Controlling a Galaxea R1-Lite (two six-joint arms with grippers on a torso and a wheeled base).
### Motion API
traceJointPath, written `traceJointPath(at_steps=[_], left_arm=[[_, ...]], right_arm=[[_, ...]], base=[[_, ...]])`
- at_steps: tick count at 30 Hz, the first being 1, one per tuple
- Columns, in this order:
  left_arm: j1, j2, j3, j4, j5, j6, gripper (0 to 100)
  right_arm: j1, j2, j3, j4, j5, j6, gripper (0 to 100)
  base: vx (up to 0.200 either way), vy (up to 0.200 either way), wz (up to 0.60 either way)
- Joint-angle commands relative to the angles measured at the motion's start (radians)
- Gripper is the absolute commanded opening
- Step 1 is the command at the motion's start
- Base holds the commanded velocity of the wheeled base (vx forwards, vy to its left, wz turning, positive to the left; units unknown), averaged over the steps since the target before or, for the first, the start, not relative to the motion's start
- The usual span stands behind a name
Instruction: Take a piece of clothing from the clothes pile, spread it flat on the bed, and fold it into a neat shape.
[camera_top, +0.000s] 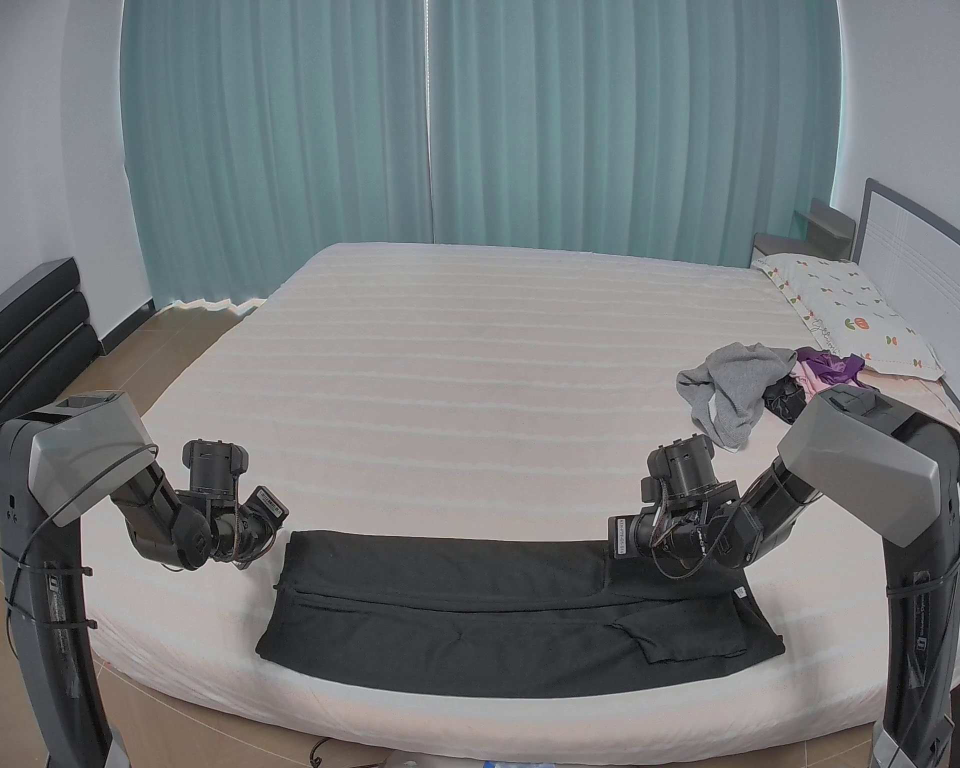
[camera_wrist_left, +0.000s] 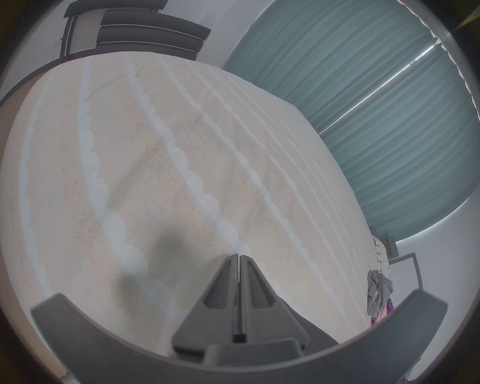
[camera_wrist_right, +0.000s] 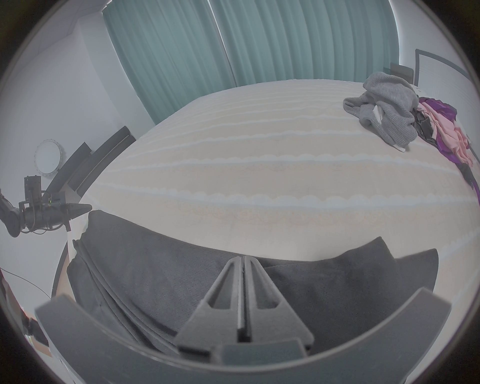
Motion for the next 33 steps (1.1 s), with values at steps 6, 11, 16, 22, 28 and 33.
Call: traceJointPath(at_steps=[6, 11, 16, 22, 28, 33], left_arm=[[-0.001, 0.002, 0.000, -0.001, 0.000, 0.000, 0], [-0.001, 0.002, 0.000, -0.001, 0.000, 0.000, 0], [-0.002, 0.002, 0.000, -0.001, 0.002, 0.001, 0], [-0.002, 0.002, 0.000, -0.001, 0.002, 0.001, 0], [-0.002, 0.002, 0.000, -0.001, 0.002, 0.003, 0], [-0.002, -0.003, 0.003, -0.001, 0.000, 0.000, 0]], right_arm=[[0.019, 0.010, -0.024, 0.000, -0.001, 0.000, 0], [0.024, 0.022, -0.032, -0.001, -0.020, 0.000, 0], [0.024, 0.022, -0.034, -0.001, -0.021, -0.001, 0], [0.013, -0.018, -0.029, 0.000, -0.017, 0.020, 100], [-0.079, -0.070, -0.012, 0.006, -0.003, 0.052, 100], [-0.183, -0.054, 0.011, 0.000, 0.051, 0.075, 100]], base=[[0.000, 0.000, 0.00], [0.000, 0.000, 0.00], [0.000, 0.000, 0.00], [0.000, 0.000, 0.00], [0.000, 0.000, 0.00], [0.000, 0.000, 0.00]])
